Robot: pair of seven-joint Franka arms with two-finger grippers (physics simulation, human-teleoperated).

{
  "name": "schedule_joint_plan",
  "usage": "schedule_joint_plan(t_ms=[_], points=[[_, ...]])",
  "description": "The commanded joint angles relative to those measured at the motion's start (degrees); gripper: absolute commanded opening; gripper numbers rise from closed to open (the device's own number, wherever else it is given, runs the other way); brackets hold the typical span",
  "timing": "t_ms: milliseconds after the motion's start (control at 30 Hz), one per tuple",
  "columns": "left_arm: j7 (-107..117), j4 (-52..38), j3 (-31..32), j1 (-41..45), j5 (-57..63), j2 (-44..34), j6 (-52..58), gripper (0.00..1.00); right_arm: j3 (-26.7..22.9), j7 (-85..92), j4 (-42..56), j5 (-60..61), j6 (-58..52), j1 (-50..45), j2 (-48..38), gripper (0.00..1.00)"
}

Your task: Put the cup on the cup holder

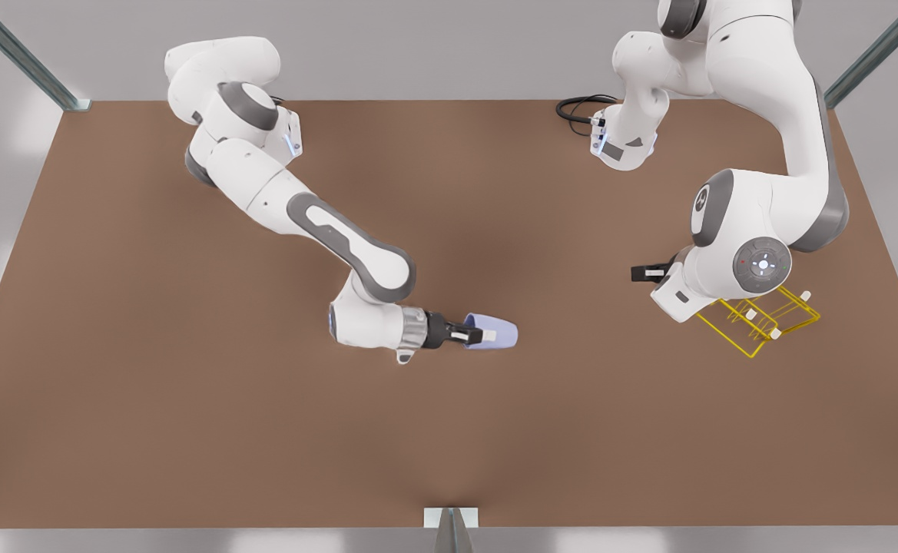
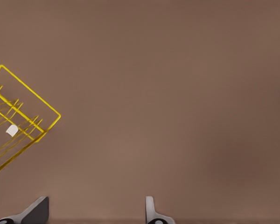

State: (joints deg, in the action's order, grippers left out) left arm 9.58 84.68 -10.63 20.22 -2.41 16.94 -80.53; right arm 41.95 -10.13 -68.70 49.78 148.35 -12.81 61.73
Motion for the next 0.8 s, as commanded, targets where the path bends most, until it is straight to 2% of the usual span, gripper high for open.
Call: schedule_joint_plan(t_ms=[0,33,133,200,267,533,767], points=[[0.0,-0.04,0.0,-0.01,0.04,-0.07,0.2,1.0,-0.03,11.19,3.48,4.89,6.6,-3.27,1.99,0.21],[0.0,-0.04,0.0,-0.01,0.04,-0.07,0.2,1.0,-0.64,11.01,4.62,4.88,6.69,-5.11,2.52,0.21],[0.0,0.05,0.0,-0.01,0.04,0.02,0.55,1.0,-9.96,4.95,12.09,4.36,6.51,-13.9,5.24,0.21],[0.0,0.05,0.0,-0.01,0.04,0.02,0.55,1.0,-10.05,4.77,13.94,4.27,6.6,-15.4,7.7,0.21],[0.09,0.05,0.0,-0.01,0.04,0.11,0.47,1.0,-13.12,0.03,15.78,4.27,6.69,-19.26,8.49,0.21],[0.18,0.4,0.0,-0.01,-0.05,0.55,0.55,1.0,-15.24,-3.93,16.58,4.18,7.04,-23.22,10.16,0.21],[0.18,0.4,0.0,-0.01,-0.05,0.64,0.55,1.0,-15.06,-5.78,17.02,4.62,11.35,-26.56,12.01,0.21]])
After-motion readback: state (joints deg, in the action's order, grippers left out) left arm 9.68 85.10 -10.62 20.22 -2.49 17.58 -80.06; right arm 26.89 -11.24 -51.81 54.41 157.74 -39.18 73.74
